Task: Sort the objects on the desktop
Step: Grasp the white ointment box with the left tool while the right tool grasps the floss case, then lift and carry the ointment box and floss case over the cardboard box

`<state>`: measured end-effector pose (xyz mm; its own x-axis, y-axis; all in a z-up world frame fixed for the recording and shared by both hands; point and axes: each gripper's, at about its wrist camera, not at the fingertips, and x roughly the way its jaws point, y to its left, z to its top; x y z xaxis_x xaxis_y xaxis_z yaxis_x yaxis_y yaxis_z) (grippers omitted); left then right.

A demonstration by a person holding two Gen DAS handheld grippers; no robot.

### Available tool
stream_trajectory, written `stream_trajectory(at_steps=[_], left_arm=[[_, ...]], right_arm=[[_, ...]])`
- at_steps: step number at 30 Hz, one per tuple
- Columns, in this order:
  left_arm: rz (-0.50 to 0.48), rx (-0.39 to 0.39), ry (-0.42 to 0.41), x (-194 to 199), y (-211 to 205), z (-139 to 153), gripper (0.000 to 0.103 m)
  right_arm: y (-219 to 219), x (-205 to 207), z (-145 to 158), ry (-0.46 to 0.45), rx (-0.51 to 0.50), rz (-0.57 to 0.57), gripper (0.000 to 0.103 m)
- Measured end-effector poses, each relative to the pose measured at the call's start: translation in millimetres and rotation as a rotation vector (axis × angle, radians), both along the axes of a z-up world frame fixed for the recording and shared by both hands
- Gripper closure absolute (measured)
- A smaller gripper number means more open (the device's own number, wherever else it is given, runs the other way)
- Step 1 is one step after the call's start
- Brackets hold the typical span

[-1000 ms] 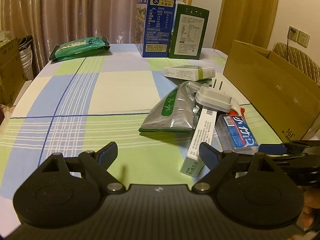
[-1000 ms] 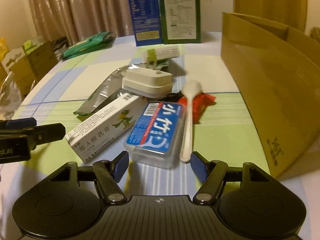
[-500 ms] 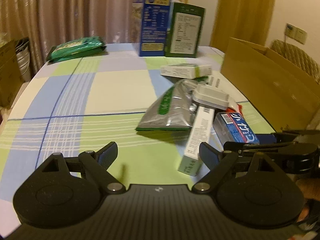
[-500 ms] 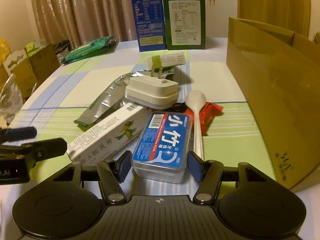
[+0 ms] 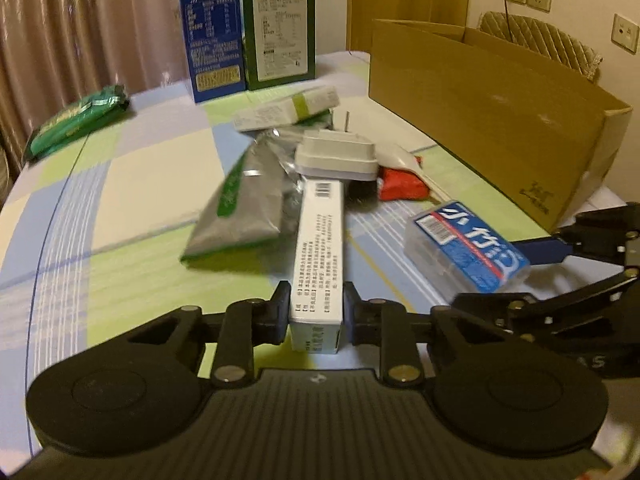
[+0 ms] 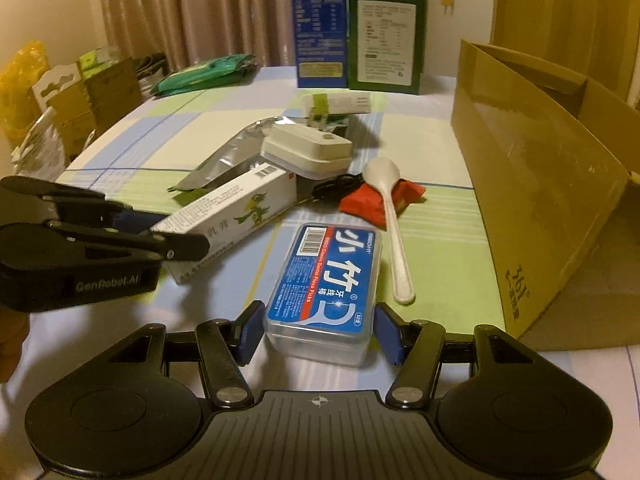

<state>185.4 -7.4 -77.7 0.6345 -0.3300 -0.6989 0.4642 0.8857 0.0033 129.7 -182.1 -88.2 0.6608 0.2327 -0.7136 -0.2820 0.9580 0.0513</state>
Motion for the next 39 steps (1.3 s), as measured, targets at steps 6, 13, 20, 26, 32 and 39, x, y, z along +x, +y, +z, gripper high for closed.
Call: stream_trajectory(at_steps=[6, 13, 20, 26, 32, 39], left_arm=[[0.089, -0.035, 0.08, -51, -7, 15, 0.082], [0.093, -0.019, 0.1, -113, -23, 23, 0.074], [0.103, -0.005, 0.078, -107, -26, 26, 0.063], [0.081, 0.022, 0.083, -89, -37, 14, 0.061], [0.072, 0.033, 0.073, -81, -45, 2, 0.062], [0.074, 0.043, 0.08, -77, -45, -5, 0.081]], right_arm=[[-11, -33, 8, 0.027, -0.034, 0.022, 0.047], [-33, -76, 15, 0.076, -0.026, 0.02, 0.047], [-44, -80, 15, 0.053, 0.006, -0.026, 0.044], [-41, -66, 4, 0.06, 0.016, -0.03, 0.041], [-44, -59, -2, 0.042, 0.009, -0.045, 0.041], [-40, -58, -4, 0.023, -0.007, -0.03, 0.042]])
